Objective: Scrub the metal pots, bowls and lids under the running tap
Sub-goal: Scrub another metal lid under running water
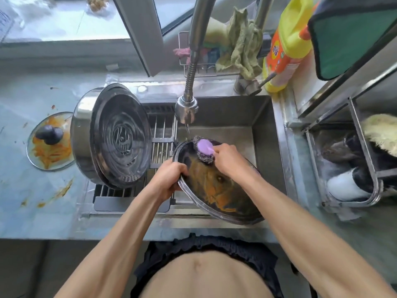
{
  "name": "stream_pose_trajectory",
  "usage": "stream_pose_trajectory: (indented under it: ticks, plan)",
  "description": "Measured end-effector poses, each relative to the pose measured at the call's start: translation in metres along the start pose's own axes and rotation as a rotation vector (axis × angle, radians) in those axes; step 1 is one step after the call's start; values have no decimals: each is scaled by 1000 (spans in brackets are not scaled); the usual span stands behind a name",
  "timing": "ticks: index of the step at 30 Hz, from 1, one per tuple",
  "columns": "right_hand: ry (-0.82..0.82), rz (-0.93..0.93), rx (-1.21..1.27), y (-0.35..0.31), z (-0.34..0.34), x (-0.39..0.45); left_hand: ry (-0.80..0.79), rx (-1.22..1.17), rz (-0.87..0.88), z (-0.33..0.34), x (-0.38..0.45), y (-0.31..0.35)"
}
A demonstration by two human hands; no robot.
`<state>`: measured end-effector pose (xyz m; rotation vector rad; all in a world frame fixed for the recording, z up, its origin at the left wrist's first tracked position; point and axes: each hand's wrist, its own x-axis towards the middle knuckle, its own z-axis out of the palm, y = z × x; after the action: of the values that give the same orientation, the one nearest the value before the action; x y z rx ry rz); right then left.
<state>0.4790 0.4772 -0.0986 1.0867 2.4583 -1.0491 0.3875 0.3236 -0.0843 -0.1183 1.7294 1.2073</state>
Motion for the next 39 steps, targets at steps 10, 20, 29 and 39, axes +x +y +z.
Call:
stream_pose_trajectory:
  ticks: [10,20,29,39]
  plan:
    - [-22,-171,30,-24,-1,-3,18,-17,51,-6,6,19]
    - [45,-123,-48,-17,-12,8,-11,7,87,-2,10,29]
    - [59,-30,-101,-3,-3,11,75,69,105,-9,0,27]
    - [84,3,-167,0,3,31,197,8,148,-38,-7,20]
